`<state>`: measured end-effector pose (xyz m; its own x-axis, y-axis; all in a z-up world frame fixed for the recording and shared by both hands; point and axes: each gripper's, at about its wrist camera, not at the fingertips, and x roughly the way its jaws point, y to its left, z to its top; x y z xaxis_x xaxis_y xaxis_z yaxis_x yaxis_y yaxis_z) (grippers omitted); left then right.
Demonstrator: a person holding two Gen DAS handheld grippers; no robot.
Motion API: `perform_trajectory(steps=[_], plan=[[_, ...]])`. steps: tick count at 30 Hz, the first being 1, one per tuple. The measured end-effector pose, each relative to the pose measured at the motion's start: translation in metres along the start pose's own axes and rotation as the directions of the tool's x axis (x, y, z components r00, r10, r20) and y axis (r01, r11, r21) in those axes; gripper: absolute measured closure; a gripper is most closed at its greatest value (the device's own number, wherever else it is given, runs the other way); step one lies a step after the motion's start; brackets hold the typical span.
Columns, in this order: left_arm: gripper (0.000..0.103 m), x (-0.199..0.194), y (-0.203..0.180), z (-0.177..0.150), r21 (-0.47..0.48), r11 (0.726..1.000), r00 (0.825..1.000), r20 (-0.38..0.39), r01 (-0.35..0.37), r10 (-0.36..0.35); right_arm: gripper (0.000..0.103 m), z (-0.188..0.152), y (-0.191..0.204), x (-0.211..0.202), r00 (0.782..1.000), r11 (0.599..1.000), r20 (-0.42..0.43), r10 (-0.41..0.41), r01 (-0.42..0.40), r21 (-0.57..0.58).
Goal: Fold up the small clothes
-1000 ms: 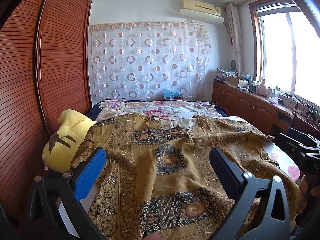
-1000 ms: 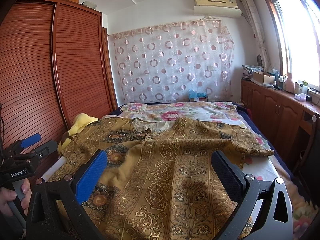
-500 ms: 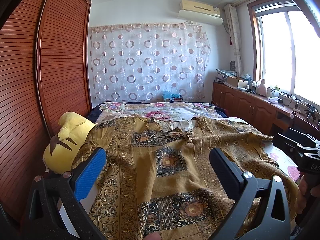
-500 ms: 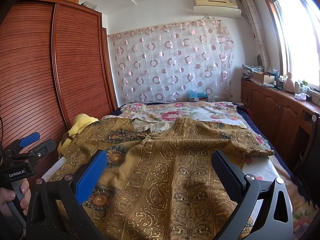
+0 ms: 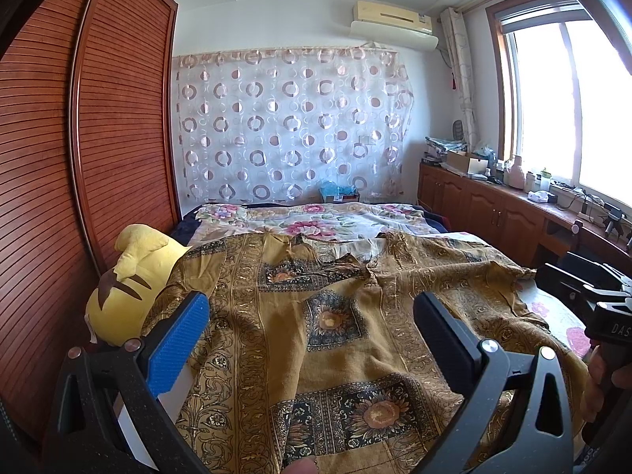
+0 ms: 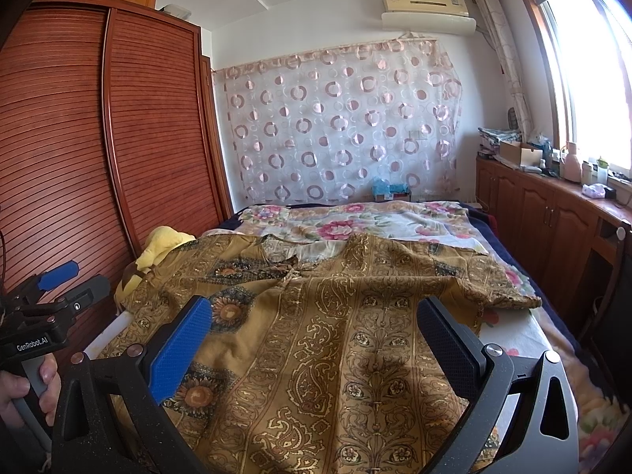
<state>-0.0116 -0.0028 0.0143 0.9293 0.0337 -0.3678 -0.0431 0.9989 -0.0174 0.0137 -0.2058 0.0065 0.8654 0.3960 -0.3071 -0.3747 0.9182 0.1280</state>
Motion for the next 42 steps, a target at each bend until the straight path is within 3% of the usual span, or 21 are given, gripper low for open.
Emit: perform_trajectory(steps=[18,31,38,42], plan=[[0.000,-0.001,0.000,0.009,-0.007,1.000,1.000,-0.013,0.001,-0.001,0.000,-0.001,0.000,0.004,1.000,1.000,-0.014,0.011,-0.011,0.005],[0.000,0.046,0.064,-0.016,-0.051,0.987,0.985,-0.087,-0.155,0.151,0.000,0.002,0.019,0.045,0.995,0.997,-0.070,0.066,-0.070,-0.042],[0.000,0.065,0.103,-0.029,-0.057,0.979,0.970,-0.160,-0.194,0.183,0.000,0.008,0.020,0.065,0.990,0.993,-0.109,0.095,-0.102,-0.064],[0.000,0.071,0.119,-0.036,-0.039,0.983,0.966,-0.196,-0.179,0.168,0.000,0.009,0.022,0.074,0.986,0.989,-0.128,0.105,-0.116,-0.087]])
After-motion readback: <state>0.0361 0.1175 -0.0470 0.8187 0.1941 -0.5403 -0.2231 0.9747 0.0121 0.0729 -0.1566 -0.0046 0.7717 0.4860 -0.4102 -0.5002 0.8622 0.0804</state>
